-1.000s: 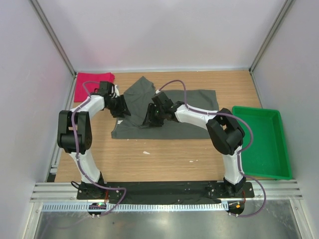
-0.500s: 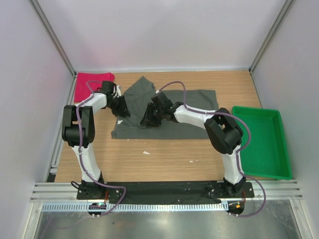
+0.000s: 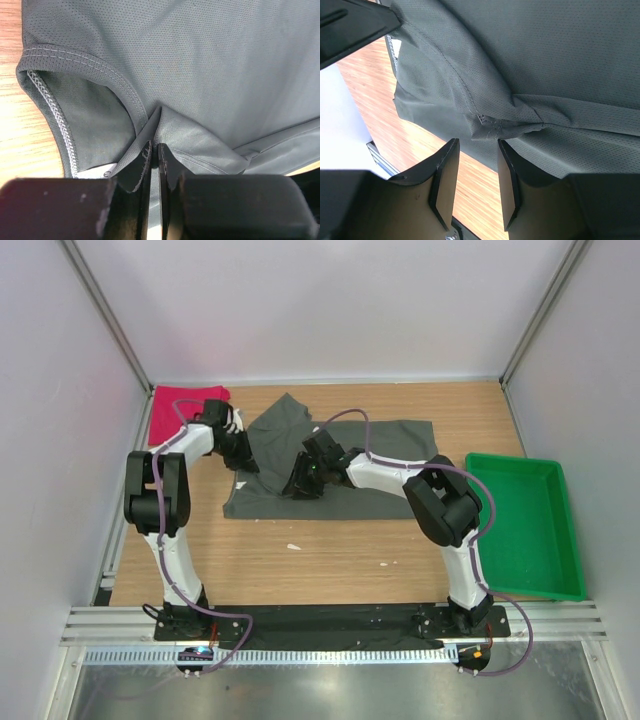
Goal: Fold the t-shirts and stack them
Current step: Fold the tshirt
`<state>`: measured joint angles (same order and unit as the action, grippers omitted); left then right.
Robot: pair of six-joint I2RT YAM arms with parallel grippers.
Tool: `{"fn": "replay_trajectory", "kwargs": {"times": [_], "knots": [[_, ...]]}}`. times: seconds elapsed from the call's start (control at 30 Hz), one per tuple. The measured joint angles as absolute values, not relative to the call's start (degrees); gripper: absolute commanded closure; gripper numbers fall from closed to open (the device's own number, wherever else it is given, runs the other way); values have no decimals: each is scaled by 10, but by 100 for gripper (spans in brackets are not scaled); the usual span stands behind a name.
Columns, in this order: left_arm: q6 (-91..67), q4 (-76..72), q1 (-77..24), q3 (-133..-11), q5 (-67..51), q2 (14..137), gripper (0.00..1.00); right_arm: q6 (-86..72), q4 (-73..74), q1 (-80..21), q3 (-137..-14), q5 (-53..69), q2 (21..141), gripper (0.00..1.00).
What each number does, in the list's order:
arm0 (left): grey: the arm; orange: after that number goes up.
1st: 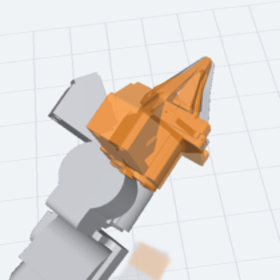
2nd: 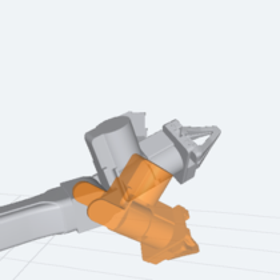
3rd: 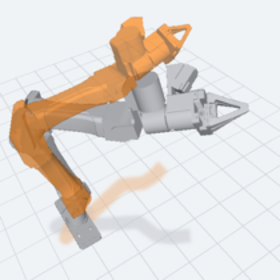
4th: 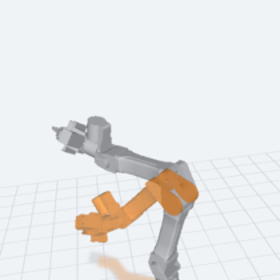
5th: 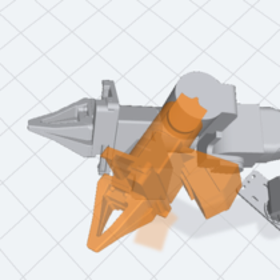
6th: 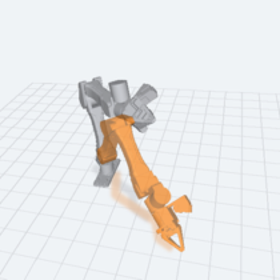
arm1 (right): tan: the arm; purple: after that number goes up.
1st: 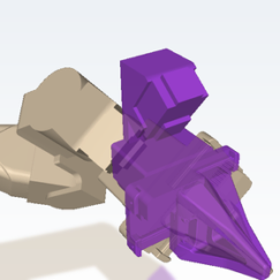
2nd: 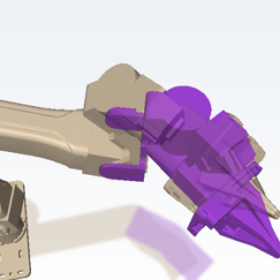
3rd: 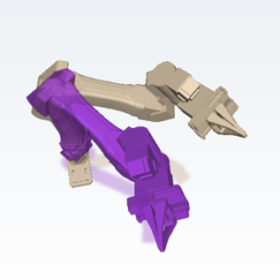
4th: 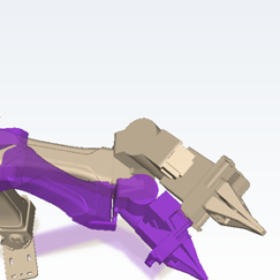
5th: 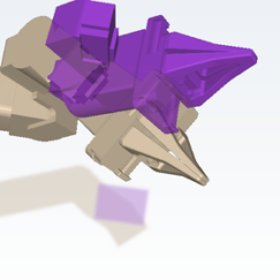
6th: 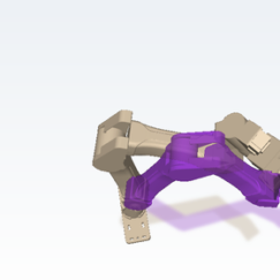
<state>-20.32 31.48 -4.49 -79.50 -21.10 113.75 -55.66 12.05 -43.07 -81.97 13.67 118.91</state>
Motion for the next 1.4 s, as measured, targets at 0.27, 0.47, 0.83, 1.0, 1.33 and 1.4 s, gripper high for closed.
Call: {"fn": "replay_trajectory", "kwargs": {"times": [0.27,0.47,0.83,1.0,1.33,1.4], "knots": [[-221,328,-45,-820,-230,1143,94,-542,121,-431,-814,131,1189,59],[-257,324,-45,-835,-257,1165,91,-505,133,-431,-813,118,1189,59],[-279,324,-45,-835,-265,1174,90,-526,119,-434,-813,129,1189,59],[-278,324,-45,-834,-265,1174,92,-571,91,-434,-802,128,1189,57],[-276,324,-45,-820,-265,1174,93,-669,74,-434,-787,126,1189,58],[-276,324,-45,-818,-265,1173,93,-685,67,-434,-779,123,1189,58]]}}
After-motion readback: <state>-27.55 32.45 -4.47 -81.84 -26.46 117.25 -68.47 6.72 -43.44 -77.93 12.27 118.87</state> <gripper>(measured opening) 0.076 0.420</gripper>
